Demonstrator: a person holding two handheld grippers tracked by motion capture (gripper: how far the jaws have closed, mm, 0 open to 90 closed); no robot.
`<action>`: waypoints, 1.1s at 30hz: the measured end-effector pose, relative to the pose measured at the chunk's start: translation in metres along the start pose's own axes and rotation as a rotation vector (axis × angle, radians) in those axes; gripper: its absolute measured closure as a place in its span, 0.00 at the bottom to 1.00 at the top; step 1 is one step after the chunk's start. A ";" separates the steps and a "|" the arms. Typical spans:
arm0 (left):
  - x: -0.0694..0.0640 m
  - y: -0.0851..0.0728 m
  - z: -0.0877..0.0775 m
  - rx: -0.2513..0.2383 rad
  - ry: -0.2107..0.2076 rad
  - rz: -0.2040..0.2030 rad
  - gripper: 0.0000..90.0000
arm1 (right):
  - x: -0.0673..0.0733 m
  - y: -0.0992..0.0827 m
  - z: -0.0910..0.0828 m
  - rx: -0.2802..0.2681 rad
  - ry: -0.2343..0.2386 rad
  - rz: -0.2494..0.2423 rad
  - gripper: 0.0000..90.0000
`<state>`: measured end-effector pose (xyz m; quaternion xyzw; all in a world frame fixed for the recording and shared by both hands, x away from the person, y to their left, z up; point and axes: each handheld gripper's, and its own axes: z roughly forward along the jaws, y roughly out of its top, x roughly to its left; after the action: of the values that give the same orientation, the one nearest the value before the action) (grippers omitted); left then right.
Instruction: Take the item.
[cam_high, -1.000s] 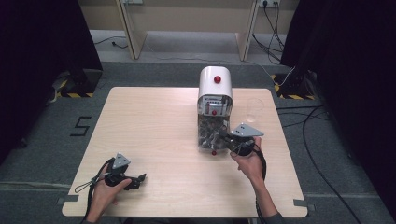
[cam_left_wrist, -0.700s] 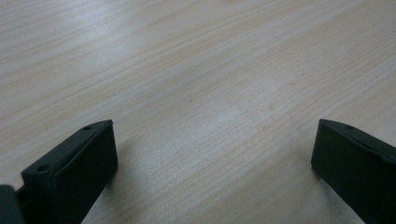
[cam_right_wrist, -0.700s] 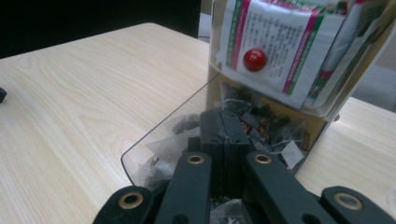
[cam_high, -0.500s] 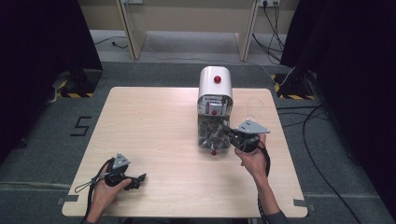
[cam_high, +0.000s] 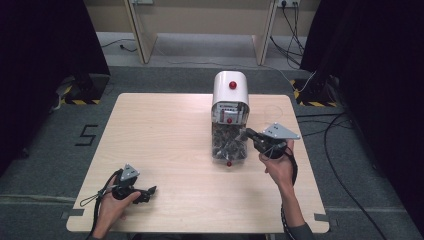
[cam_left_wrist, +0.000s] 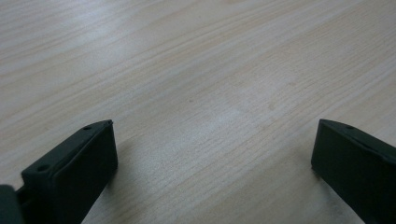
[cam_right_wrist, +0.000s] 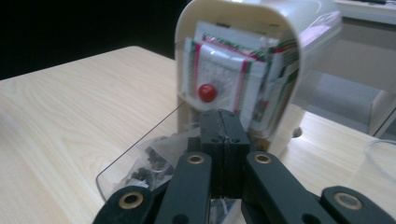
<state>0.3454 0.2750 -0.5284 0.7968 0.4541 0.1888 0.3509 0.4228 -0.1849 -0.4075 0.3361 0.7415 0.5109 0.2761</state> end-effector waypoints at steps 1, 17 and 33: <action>0.000 0.000 0.000 0.000 0.000 0.000 0.00 | -0.002 0.001 -0.001 -0.001 -0.004 0.000 1.00; 0.000 0.000 0.000 0.000 0.000 0.000 0.00 | -0.045 0.013 -0.012 0.003 -0.103 0.030 1.00; 0.000 0.000 0.000 0.000 -0.001 0.001 0.00 | -0.081 0.028 0.001 0.012 -0.193 0.052 1.00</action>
<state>0.3455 0.2750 -0.5283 0.7970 0.4537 0.1888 0.3511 0.4798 -0.2410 -0.3764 0.4044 0.7055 0.4786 0.3313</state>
